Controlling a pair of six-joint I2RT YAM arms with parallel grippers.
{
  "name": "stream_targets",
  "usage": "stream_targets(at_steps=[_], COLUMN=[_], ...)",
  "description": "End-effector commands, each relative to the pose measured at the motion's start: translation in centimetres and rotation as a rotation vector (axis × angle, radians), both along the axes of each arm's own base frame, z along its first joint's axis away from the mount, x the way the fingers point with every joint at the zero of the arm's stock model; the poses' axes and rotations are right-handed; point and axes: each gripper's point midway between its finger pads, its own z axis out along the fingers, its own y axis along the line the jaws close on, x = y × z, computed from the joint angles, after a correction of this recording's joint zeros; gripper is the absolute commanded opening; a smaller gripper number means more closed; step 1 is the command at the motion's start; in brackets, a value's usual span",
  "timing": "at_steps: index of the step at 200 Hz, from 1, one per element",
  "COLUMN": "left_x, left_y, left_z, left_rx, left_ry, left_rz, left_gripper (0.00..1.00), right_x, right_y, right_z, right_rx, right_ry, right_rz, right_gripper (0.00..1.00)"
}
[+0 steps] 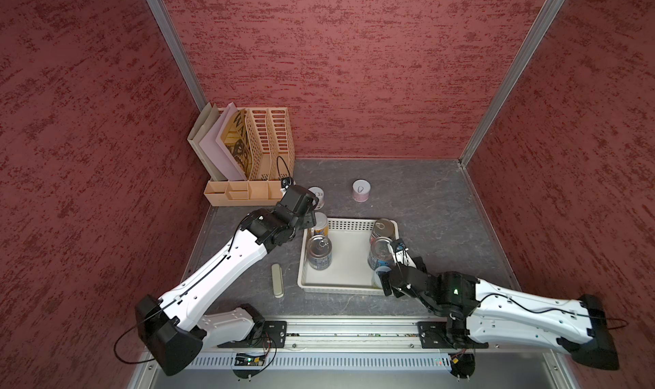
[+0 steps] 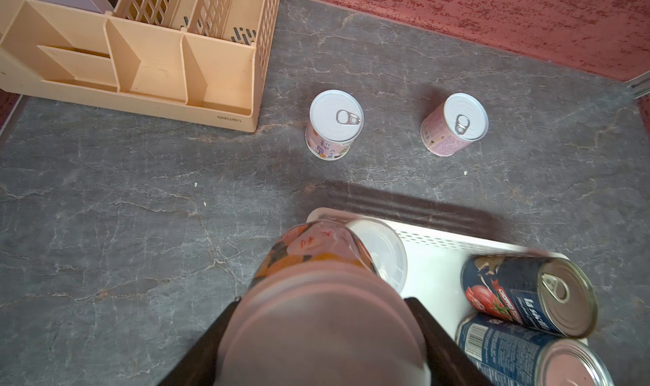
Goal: Put the canned food in the basket
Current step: Place the canned food in the basket.
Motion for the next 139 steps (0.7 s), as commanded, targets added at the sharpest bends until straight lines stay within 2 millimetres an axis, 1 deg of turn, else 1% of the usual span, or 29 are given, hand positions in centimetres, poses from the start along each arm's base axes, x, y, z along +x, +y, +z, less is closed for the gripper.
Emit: stream_targets(at_steps=[1, 35, 45, 66, 77, 106, 139], left_x=[-1.8, -5.2, -6.3, -8.3, -9.3, -11.3, -12.5], left_y=[-1.5, -5.1, -6.1, -7.9, -8.8, -10.0, -10.5], left_z=[2.3, 1.2, 1.1, 0.7, 0.2, -1.8, -4.1], left_rx=[-0.055, -0.062, -0.067, -0.066, -0.058, -0.042, -0.083], left_ry=[-0.025, 0.047, 0.054, 0.068, 0.084, 0.132, 0.184], left_rz=[-0.028, -0.149, -0.183, -0.243, -0.275, -0.322, -0.354], left_gripper=[0.33, 0.33, 0.33, 0.33, 0.33, 0.33, 0.33], right_x=[0.3, 0.2, 0.2, 0.3, 0.3, 0.4, 0.4], right_y=[-0.9, -1.6, -1.8, -2.4, -2.6, -3.0, -3.1], right_z=[0.5, 1.1, 1.3, 1.6, 1.6, 1.9, 1.8], right_rx=[0.020, 0.062, 0.073, 0.088, 0.092, 0.102, 0.102], right_ry=[-0.032, -0.051, -0.057, -0.067, -0.070, -0.076, -0.075], right_rz=[-0.033, -0.045, -0.053, -0.075, -0.084, -0.100, -0.102], right_gripper=[0.98, 0.98, 0.98, 0.98, 0.98, 0.98, 0.98])
